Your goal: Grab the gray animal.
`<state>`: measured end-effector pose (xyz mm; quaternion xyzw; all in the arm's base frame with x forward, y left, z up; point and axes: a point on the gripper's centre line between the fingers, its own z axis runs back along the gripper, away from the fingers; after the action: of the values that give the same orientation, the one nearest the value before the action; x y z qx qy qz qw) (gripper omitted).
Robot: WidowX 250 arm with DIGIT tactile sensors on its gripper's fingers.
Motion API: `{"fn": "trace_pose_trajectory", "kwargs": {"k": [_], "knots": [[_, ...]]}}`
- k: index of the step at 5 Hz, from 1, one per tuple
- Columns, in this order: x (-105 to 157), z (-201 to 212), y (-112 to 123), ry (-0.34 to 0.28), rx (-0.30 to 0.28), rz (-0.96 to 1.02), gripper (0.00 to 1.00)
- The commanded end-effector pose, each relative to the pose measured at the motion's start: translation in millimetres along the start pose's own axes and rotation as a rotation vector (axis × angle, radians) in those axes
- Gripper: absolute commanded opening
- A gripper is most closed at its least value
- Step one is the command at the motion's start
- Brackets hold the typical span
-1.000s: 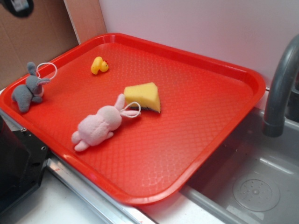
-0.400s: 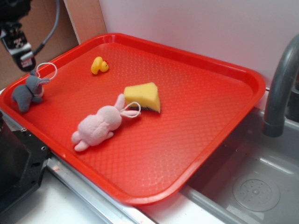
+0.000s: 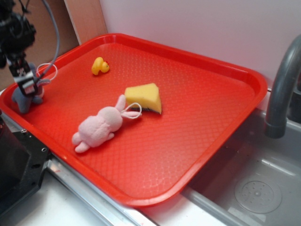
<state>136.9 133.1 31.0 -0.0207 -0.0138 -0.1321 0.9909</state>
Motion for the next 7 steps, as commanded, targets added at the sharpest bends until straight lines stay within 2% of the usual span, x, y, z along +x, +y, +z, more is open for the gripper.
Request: {"fn": "trace_pose_trajectory", "kwargs": {"k": [1, 2, 3, 4, 5, 6, 7], "knots": [[15.4, -28.6, -5.5, 0.028, -0.023, 0.038, 0.00], [28.3, -10.5, -8.2, 0.059, 0.037, 0.043, 0.00], [52.0, 37.6, -23.1, 0.039, 0.132, 0.036, 0.00], [70.3, 90.4, -34.0, -0.107, 0.072, 0.061, 0.00], [75.0, 141.2, -42.9, -0.168, -0.010, 0.084, 0.00], [89.2, 164.7, -56.4, -0.125, -0.052, 0.185, 0.00], [109.0, 171.4, -76.1, -0.126, 0.092, 0.397, 0.00]]}}
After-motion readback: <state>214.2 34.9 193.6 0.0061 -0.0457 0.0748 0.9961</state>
